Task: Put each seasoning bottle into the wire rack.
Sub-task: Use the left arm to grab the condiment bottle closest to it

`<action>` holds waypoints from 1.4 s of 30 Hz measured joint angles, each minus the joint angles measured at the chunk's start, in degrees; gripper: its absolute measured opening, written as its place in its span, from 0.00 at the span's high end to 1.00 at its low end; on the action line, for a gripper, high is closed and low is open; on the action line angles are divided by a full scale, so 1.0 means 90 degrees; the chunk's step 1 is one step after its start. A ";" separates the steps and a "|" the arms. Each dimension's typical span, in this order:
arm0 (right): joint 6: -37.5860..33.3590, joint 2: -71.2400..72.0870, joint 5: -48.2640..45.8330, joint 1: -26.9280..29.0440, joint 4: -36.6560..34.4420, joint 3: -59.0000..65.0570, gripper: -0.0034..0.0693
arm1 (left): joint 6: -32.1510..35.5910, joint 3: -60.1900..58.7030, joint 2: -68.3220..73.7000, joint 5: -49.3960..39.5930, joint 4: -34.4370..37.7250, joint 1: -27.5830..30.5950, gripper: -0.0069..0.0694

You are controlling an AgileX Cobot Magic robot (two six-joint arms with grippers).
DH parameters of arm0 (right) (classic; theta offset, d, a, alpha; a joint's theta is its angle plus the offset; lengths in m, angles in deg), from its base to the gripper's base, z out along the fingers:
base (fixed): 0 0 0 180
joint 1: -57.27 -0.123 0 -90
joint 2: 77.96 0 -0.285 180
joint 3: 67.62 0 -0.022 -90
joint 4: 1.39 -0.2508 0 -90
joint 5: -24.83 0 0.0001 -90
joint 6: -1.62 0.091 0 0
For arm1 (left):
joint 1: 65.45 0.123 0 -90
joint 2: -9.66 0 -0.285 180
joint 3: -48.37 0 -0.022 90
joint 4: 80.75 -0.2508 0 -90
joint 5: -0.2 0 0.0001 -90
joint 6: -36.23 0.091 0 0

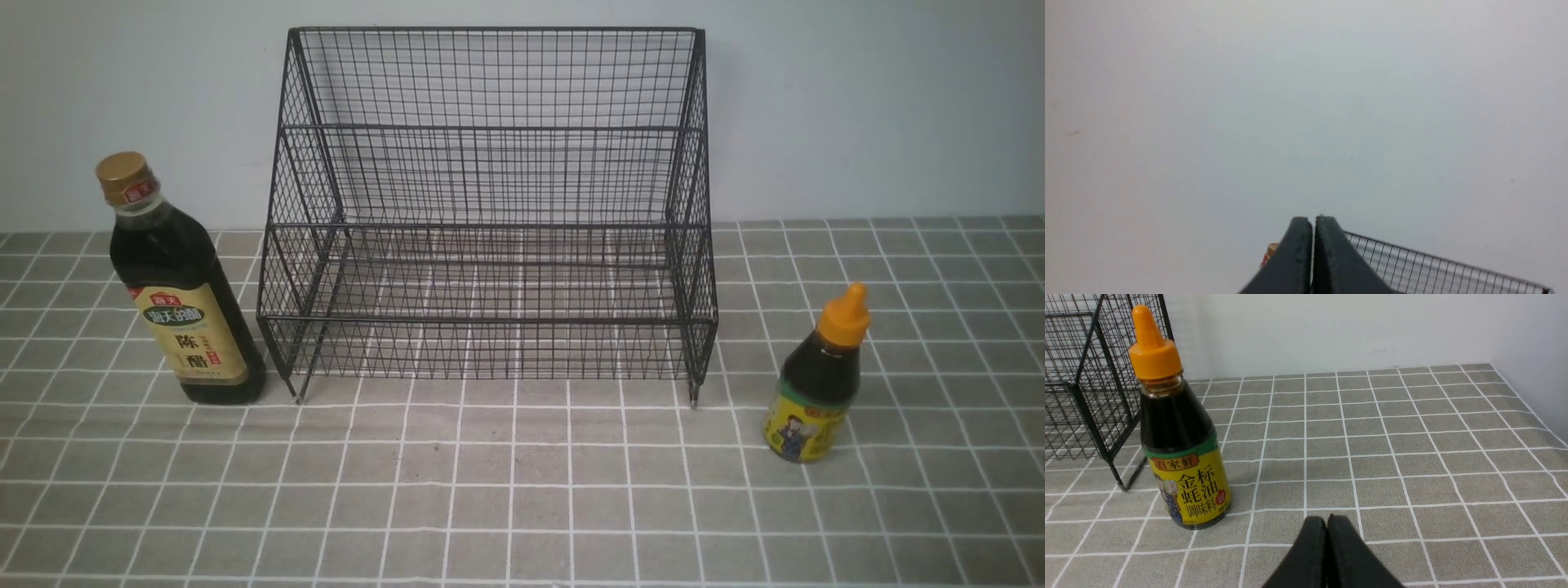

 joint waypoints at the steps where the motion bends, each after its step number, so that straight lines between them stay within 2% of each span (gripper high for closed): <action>1: 0.0000 0.0000 0.0000 0.0000 0.0000 0.0000 0.97 | 0.0226 0.0340 0.0522 -0.0164 -0.0072 0.0000 0.92; 5: 0.0000 0.0000 0.0000 0.0000 0.0000 0.0000 0.97 | 0.0622 0.1094 0.1799 -0.0368 -0.0116 0.0000 0.88; 8: 0.0000 0.0000 0.0000 0.0000 0.0000 0.0000 0.97 | 0.1153 0.1914 0.3079 -0.0425 -0.0137 0.0000 0.79; 12: 0.0000 0.0000 0.0000 0.0000 0.0000 0.0000 0.97 | 0.1730 0.2760 0.4462 -0.0430 0.0015 0.0000 0.62; 14: 0.0000 0.0000 0.0000 0.0000 0.0000 0.0000 0.97 | 0.1958 0.3285 0.5214 -0.0418 0.0461 0.0013 0.45; 15: 0.0000 0.0000 0.0000 0.0000 0.0000 0.0000 0.97 | 0.1998 0.3364 0.5327 -0.0407 0.0548 0.0021 0.43; 16: 0.0000 0.0000 0.0000 0.0000 0.0000 0.0000 0.97 | 0.2188 0.3735 0.5852 -0.0310 0.0977 0.0070 0.32; 17: 0.0000 0.0000 0.0000 0.0000 0.0000 0.0000 0.97 | 0.2295 0.3905 0.6096 -0.0227 0.1168 0.0107 0.27; 18: 0.0000 0.0000 0.0000 0.0000 0.0000 0.0000 0.97 | 0.2318 0.3937 0.6144 -0.0214 0.1168 0.0113 0.27; 19: 0.0000 0.0000 0.0000 0.0000 0.0000 0.0000 0.97 | 0.2503 0.4212 0.6546 -0.0072 0.1466 0.0175 0.20; 20: 0.0000 0.0000 0.0000 0.0000 0.0000 0.0000 0.97 | 0.2589 0.4325 0.6713 -0.0023 0.1549 0.0202 0.18; 27: 0.0000 0.0000 0.0000 0.0000 0.0000 0.0000 0.97 | 0.2826 0.4940 0.7816 0.0071 0.1705 0.0226 0.14; 38: 0.0000 0.0000 0.0000 0.0000 0.0000 0.0000 0.97 | 0.2849 0.5054 0.9024 0.0142 0.1877 0.0271 0.14; 42: 0.0000 0.0000 0.0000 0.0000 0.0000 0.0000 0.97 | 0.2795 0.5054 0.9229 0.0191 0.1887 0.0278 0.20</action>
